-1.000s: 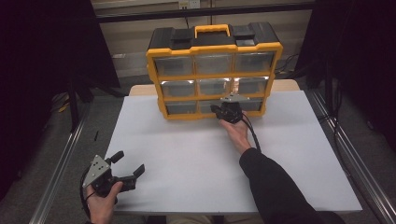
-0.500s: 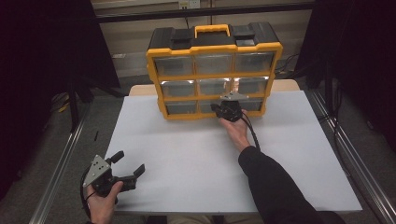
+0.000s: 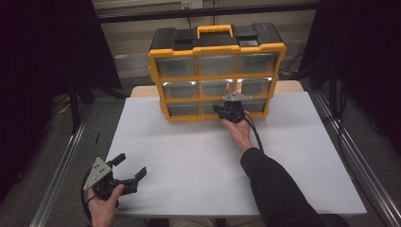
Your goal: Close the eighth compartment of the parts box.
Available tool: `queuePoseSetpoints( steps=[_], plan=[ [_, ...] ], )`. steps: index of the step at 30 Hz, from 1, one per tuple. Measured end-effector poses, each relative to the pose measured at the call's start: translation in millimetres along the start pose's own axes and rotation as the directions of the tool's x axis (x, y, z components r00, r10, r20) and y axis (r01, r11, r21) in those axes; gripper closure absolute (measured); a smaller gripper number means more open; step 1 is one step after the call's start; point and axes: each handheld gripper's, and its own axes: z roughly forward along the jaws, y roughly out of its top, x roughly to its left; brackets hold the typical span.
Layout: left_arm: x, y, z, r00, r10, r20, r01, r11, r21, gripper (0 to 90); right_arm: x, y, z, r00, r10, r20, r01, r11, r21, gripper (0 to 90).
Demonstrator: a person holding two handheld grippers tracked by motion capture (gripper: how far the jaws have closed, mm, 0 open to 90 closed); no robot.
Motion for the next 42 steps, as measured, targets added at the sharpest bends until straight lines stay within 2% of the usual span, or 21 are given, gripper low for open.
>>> queuePoseSetpoints(
  steps=[5, 14, 21, 25, 31, 33, 36, 38, 42],
  plan=[
    [0.6, 0.3, 0.2, 1.0, 0.006, 0.002, -0.006, 1.0, 0.001, 3.6, -1.3, -2.7, -5.6, 1.0, 0.006, -0.006, -0.006, 1.0, -0.004, 89.2],
    [-0.2, 0.5, -0.1, 0.9999, 0.013, -0.004, -0.013, 0.9999, 0.002, 3.6, 0.7, -7.7, -16.6, 0.9994, -0.003, -0.034, 0.002, 1.0, -0.025, 71.2],
    [-0.3, 0.6, -0.2, 0.9999, 0.013, -0.005, -0.013, 0.9999, 0.006, 3.5, 2.9, -11.3, -26.9, 0.9989, -0.001, -0.046, -0.001, 0.999, -0.042, 46.9],
    [0.1, 0.5, -0.4, 0.9999, 0.012, -0.001, -0.012, 0.9999, 0.005, 3.5, 4.6, -11.8, -31.5, 0.9988, -0.022, -0.045, 0.02, 0.999, -0.036, 35.5],
    [-0.5, 0.8, -0.2, 1.0, 0.01, -0.002, -0.01, 0.9999, 0.003, 3.5, 2.8, -13.4, -39.8, 0.9983, 0.003, -0.058, -0.006, 0.998, -0.058, 14.5],
    [-0.2, 0.6, -0.3, 0.9999, 0.013, -0.005, -0.013, 0.9999, 0.005, 3.6, 1.4, -13.5, -42.3, 0.9985, 0.011, -0.053, -0.014, 0.998, -0.061, 10.3],
    [-0.4, 0.7, -0.2, 0.9999, 0.012, -0.004, -0.012, 0.9999, 0.005, 3.5, 0.2, -13.9, -47.4, 0.9968, 0.048, -0.064, -0.053, 0.995, -0.085, 3.8],
    [-0.2, 0.6, -0.1, 0.9999, 0.013, -0.005, -0.013, 0.9999, 0.002, 3.5, 0.5, -14.7, -50.7, 0.9963, 0.041, -0.076, -0.048, 0.995, -0.09, 1.6],
    [-0.1, 0.6, -0.5, 1.0, 0.008, -0.004, -0.008, 1.0, 0.006, 3.5, 0.4, -15.2, -58.0, 0.9969, 0.034, -0.07, -0.041, 0.994, -0.099, 1.4]
  ],
)
